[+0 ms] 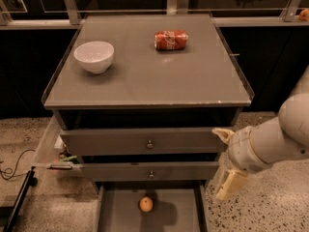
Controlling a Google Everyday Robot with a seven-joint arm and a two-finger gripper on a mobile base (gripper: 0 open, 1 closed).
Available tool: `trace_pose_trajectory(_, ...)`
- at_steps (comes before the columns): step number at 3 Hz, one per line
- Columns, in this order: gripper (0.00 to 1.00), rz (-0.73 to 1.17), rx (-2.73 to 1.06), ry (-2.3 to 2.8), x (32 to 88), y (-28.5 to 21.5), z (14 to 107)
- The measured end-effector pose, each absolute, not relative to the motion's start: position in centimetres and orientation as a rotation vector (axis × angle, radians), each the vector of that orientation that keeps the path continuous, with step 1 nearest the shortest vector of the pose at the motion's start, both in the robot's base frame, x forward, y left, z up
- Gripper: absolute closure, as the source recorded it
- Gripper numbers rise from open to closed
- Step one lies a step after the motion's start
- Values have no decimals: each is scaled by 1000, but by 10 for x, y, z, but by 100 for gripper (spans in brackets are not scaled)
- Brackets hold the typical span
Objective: Pick orange from bottom drawer and place on counter
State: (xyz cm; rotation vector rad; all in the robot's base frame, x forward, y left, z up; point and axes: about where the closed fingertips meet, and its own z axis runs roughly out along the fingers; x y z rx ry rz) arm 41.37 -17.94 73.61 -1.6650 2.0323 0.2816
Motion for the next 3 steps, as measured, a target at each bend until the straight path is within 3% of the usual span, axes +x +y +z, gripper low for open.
trace_pose_trajectory(3, 0, 345, -1559, 2092, 412, -161, 532)
